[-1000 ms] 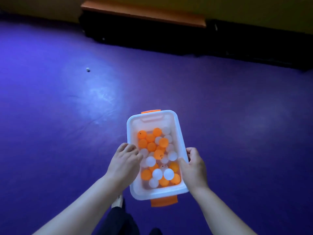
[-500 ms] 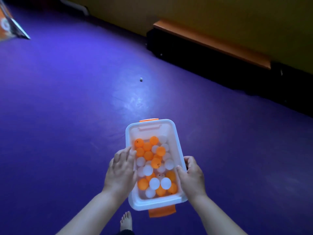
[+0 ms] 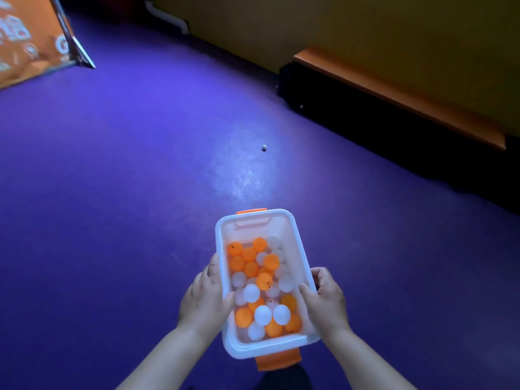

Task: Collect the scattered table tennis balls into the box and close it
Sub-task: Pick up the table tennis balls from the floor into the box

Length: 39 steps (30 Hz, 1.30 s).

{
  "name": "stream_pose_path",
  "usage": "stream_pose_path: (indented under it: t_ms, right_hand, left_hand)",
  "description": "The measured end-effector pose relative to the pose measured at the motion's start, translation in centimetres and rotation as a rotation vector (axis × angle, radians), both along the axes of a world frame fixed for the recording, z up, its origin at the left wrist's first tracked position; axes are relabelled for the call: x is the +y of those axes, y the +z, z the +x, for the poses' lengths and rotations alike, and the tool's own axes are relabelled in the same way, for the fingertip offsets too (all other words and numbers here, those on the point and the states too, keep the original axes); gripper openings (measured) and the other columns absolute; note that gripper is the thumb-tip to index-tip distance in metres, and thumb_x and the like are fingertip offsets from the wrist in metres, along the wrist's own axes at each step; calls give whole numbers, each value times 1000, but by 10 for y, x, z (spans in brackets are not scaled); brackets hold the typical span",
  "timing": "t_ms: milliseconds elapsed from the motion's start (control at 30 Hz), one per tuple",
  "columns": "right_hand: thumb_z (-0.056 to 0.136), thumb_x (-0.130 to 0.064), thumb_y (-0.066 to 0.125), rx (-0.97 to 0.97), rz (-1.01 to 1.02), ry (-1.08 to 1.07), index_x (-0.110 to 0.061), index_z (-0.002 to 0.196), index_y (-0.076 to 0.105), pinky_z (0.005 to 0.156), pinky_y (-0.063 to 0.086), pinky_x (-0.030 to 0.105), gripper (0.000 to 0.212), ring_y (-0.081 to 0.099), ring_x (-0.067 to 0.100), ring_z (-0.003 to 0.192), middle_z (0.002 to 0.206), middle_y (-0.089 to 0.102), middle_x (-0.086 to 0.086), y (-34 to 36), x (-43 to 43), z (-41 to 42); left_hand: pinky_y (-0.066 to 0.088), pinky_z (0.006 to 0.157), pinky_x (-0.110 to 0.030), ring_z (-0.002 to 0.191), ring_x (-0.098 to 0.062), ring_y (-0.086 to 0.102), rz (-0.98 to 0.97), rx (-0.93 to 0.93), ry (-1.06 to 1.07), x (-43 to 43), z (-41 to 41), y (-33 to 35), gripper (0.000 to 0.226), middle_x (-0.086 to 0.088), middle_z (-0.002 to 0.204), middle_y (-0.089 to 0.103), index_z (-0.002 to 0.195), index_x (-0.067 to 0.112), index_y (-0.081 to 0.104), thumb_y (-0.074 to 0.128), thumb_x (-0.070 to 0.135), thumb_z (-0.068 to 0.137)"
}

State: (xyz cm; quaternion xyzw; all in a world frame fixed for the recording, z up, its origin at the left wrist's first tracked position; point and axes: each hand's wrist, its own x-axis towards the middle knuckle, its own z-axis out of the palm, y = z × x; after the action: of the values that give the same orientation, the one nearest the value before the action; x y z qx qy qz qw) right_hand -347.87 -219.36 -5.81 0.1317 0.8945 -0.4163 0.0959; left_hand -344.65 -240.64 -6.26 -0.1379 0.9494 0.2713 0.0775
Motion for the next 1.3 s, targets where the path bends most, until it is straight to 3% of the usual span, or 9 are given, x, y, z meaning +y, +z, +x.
stream_pose_path:
  t_ms: [367,600,800,1000,1167,1300]
  right_hand:
    - [85,-16,61,-42,-41,50,-29,85,52,61,54,32,15,61,8,73,80,64,-10,-29,42,-197]
    - [87,-21,61,-83,15,135,-22,95,54,60,56,34,11,63,12,75,85,63,-8,-30,72,-349]
    - [87,-21,60,-76,-21,155,-26,92,53,62,58,35,10,63,11,74,84,64,-10,-40,54,-462]
    - [87,-21,60,-54,-45,93,-24,95,53,62,57,32,10,62,11,75,87,64,-8,-44,20,-587]
    - [85,-23,60,-64,-40,-8,-31,90,51,69,57,43,13,62,14,78,84,63,-9,-35,1,-689]
    - [84,-25,59,-64,-49,-108,-32,88,51,70,56,42,11,61,14,78,83,63,-10,-31,2,-758]
  left_hand:
    - [43,92,-30,129,-17,39,-87,-83,12,40,-193,-11,80,3,145,36,150,16,6,51,37,88]
    - [45,86,-33,122,-20,45,-40,-114,86,71,-330,-1,79,1,137,44,150,17,9,53,34,86]
    - [45,87,-32,124,-18,43,-25,-92,121,55,-437,-7,78,2,141,42,149,18,8,52,36,87]
    - [44,91,-34,128,-20,41,-32,-91,73,19,-575,-11,77,0,145,38,150,17,7,51,33,88]
    - [43,91,-35,128,-21,41,-35,-107,-14,-2,-695,-8,77,0,145,38,150,17,7,51,34,89]
    - [44,89,-36,129,-22,41,-32,-111,-95,-3,-782,-9,79,0,149,35,150,18,7,52,34,88]
